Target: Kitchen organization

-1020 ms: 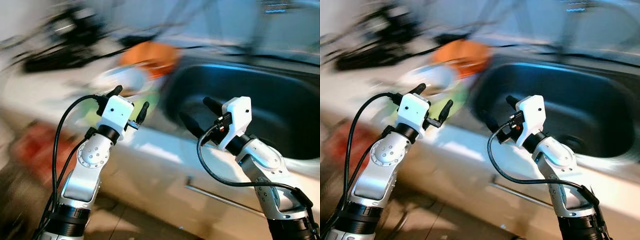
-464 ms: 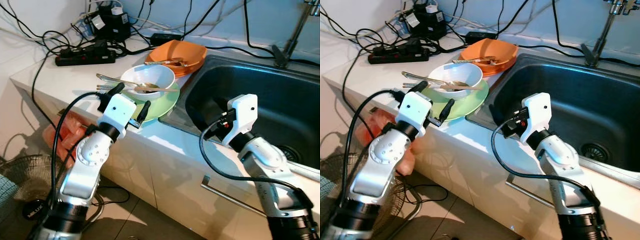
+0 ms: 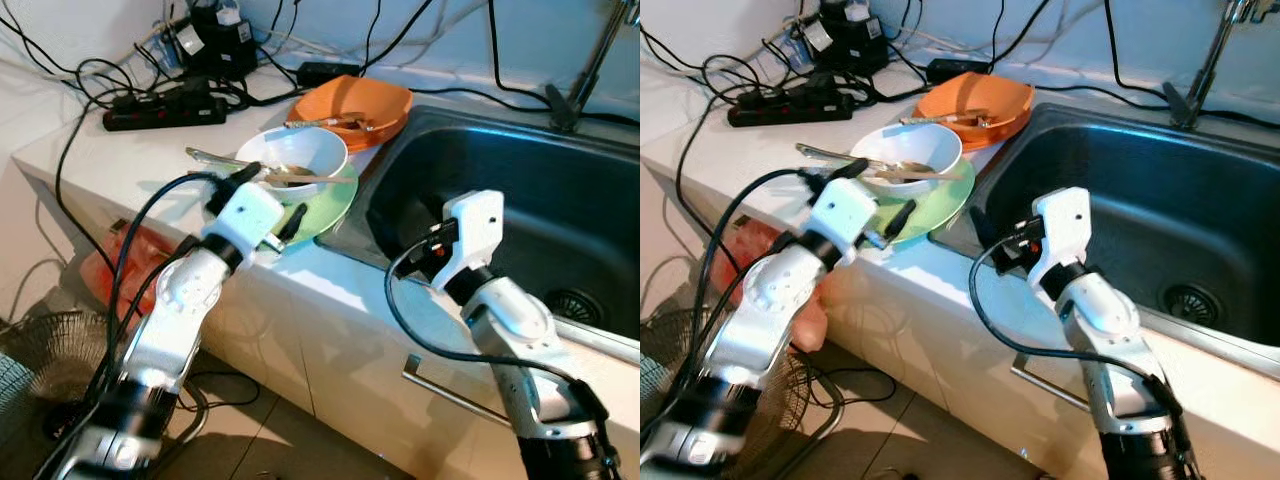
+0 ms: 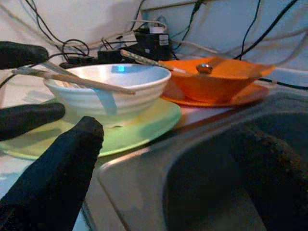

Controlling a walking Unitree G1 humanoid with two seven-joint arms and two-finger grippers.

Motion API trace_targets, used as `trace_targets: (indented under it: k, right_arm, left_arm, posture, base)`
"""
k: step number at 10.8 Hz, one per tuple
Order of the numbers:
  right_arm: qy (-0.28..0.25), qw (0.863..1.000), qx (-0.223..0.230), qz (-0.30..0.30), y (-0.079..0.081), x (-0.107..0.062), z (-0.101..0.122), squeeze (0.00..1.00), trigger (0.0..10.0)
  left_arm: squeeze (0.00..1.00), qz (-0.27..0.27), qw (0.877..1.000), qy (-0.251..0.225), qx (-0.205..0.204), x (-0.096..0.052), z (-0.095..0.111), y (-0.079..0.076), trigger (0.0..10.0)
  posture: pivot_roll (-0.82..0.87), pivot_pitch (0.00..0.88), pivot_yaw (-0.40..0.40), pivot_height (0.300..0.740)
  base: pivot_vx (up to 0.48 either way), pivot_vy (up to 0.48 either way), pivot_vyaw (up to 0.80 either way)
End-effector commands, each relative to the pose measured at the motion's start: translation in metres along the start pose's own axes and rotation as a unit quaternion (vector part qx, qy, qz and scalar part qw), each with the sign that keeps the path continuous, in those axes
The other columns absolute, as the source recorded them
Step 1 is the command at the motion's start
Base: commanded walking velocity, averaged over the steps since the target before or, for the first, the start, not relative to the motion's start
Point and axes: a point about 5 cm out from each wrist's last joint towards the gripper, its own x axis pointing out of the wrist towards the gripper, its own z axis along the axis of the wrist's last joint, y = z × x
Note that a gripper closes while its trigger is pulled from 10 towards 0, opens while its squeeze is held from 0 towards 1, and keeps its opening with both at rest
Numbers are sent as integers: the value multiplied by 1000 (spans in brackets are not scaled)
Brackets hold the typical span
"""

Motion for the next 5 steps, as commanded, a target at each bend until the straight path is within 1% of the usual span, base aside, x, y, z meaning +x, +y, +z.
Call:
trace_targets:
  k: [1, 5]
  right_arm:
    - [-12, 1000, -5, 5, 6, 0, 7, 0, 10000]
    - [-15, 1000, 0, 8, 13, -1, 7, 0, 10000]
  left_arm:
    - [0, -14, 1000, 1, 18, 3, 0, 1, 10000]
    - [0, -36, 998, -8, 42, 12, 4, 4, 10000]
  posture:
    - [29, 77, 88, 740]
    - [35, 94, 103, 740]
  base:
    - [0, 0, 0]
    - [0, 0, 0]
